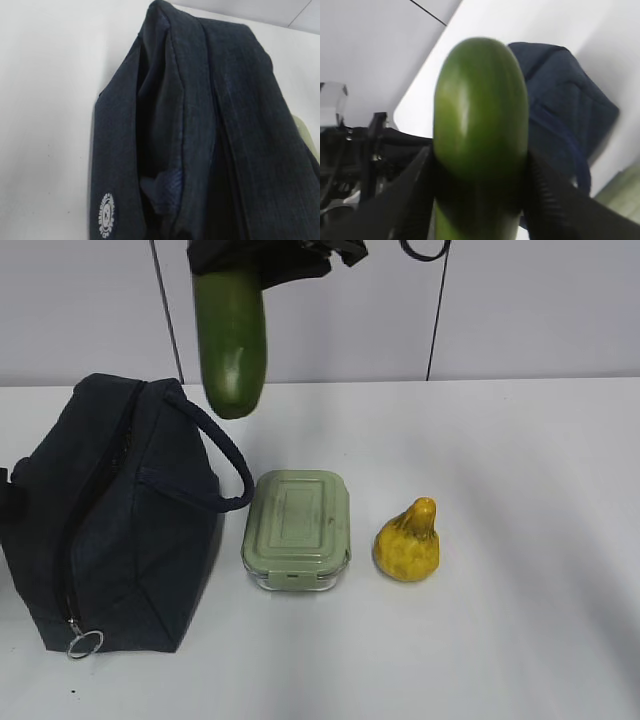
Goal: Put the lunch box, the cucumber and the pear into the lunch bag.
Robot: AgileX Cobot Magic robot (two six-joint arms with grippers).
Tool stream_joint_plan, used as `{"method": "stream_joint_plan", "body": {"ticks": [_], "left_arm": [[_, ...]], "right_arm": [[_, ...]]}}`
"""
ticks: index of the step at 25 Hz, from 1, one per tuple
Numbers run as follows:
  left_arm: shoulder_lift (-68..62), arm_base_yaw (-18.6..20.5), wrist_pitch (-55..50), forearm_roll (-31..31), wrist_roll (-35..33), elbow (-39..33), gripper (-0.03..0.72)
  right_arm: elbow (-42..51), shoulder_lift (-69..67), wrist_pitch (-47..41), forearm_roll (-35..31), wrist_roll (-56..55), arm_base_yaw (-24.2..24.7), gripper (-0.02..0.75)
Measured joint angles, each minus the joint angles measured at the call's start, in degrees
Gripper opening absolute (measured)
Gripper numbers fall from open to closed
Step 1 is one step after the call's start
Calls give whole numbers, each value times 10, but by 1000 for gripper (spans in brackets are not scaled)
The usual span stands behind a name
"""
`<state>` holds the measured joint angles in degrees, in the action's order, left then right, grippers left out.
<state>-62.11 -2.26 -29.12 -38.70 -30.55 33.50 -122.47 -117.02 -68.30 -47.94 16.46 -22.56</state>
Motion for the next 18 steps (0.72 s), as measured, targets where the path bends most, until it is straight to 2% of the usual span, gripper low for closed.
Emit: {"method": "stream_joint_plan", "body": {"ticks": [2, 6, 7, 8, 14, 18], "left_arm": [[-1, 0, 1, -18, 0, 0, -5], [-1, 0, 4, -74, -9, 0, -10], [-1, 0, 5, -83, -12, 0, -10], [-1, 0, 6, -88, -13, 0, -12], [-1, 0, 9, -111, -15, 0, -12], [-1, 0, 11, -114, -15, 0, -12]], "right_arm": [[-1, -15, 15, -33, 12, -12, 371], [-1, -52, 54, -84, 38, -47, 371], [-1, -61, 63, -93, 44, -55, 405], [-1, -72, 75, -98, 50, -59, 375], [-1, -135, 143, -155, 58, -70, 371], [-1, -171, 158, -149, 58, -70, 371]]}}
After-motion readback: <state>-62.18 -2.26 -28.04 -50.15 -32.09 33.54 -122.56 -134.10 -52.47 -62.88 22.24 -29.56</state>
